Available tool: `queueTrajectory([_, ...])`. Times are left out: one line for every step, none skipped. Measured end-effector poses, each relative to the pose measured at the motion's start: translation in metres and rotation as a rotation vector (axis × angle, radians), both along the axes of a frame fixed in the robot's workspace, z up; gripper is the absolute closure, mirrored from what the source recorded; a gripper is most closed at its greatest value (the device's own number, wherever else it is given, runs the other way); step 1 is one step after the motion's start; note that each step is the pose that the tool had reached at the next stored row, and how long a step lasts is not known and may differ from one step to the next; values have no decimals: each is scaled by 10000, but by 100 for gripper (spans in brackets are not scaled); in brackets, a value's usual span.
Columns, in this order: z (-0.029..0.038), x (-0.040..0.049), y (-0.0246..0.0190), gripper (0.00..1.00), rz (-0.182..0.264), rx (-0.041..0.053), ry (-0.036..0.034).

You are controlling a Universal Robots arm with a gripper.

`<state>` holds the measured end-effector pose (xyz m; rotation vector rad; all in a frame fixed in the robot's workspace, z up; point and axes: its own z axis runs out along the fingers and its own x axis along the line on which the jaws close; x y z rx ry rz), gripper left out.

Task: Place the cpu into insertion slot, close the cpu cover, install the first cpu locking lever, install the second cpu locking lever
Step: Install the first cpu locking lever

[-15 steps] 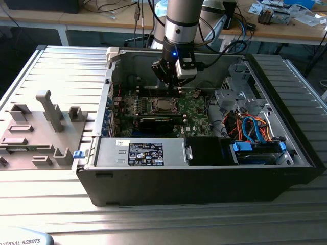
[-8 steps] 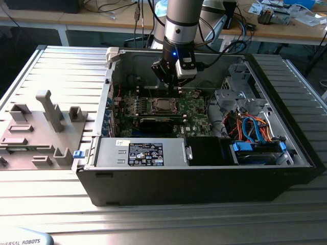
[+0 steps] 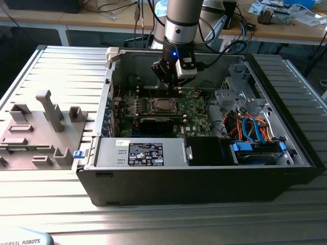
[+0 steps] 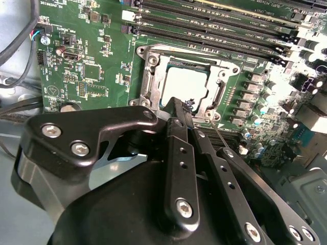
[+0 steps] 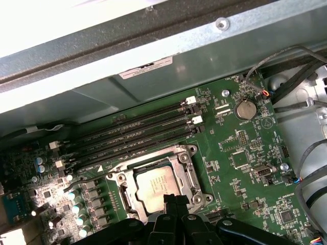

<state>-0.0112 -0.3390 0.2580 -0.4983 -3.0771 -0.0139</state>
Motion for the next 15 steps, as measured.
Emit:
queueTrajectory([0, 0, 0, 89, 6, 0, 0])
queueTrajectory([0, 0, 0, 89, 9, 0, 0])
queueTrajectory([0, 0, 0, 89, 13, 0, 0])
queueTrajectory([0, 0, 0, 89, 16, 0, 0])
queueTrajectory([0, 0, 0, 89, 21, 0, 0])
queueTrajectory([0, 0, 0, 89, 27, 0, 0])
queueTrajectory([0, 0, 0, 89, 34, 0, 0])
queueTrajectory([0, 0, 0, 89, 37, 0, 0])
queueTrajectory([0, 0, 0, 89, 43, 0, 0])
queueTrajectory([0, 0, 0, 89, 54, 1, 0])
queueTrajectory([0, 0, 0, 89, 59, 0, 0])
queueTrajectory([0, 0, 0, 89, 61, 0, 0])
queueTrajectory([0, 0, 0, 89, 68, 0, 0])
queueTrajectory([0, 0, 0, 89, 75, 0, 0])
queueTrajectory([0, 0, 0, 89, 78, 0, 0])
